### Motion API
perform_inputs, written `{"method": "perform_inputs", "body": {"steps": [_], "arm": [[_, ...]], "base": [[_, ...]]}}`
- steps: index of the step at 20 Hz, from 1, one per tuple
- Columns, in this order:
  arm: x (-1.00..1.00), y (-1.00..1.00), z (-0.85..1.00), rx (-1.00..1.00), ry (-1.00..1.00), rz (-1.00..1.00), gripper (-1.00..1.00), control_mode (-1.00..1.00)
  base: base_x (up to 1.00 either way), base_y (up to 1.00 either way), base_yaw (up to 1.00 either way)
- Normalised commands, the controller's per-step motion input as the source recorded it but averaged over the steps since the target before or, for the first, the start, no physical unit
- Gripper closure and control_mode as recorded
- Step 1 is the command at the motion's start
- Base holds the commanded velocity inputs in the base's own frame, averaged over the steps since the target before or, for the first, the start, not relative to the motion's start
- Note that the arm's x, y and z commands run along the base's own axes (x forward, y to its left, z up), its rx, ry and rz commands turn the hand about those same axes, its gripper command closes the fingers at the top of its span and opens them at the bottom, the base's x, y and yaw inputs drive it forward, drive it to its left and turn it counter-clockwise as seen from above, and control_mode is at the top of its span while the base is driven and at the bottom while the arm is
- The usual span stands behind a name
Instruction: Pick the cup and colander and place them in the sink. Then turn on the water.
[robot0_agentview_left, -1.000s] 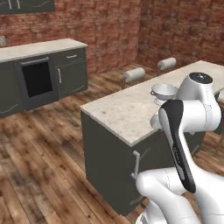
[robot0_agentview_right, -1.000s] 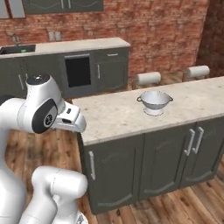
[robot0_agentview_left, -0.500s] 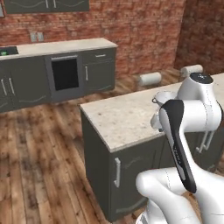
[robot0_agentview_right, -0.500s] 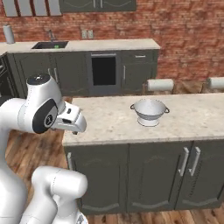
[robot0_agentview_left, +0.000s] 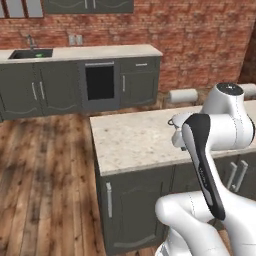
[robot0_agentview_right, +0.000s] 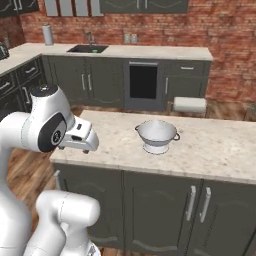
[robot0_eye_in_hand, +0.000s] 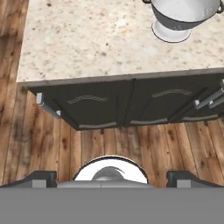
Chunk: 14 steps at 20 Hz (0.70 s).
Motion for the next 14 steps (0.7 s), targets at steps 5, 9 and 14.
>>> {"method": "perform_inputs", "body": {"steps": [5,9,14], "arm": [[0.00,0.00,0.00,0.00,0.00,0.00,-1.00,1.00],[0.00,0.00,0.00,0.00,0.00,0.00,-1.00,1.00],[0.00,0.00,0.00,0.00,0.00,0.00,-1.00,1.00]], "base": [[0.00,-0.52,0.26],[0.00,-0.27,0.05],[0.16,-0.04,-0.05]]}}
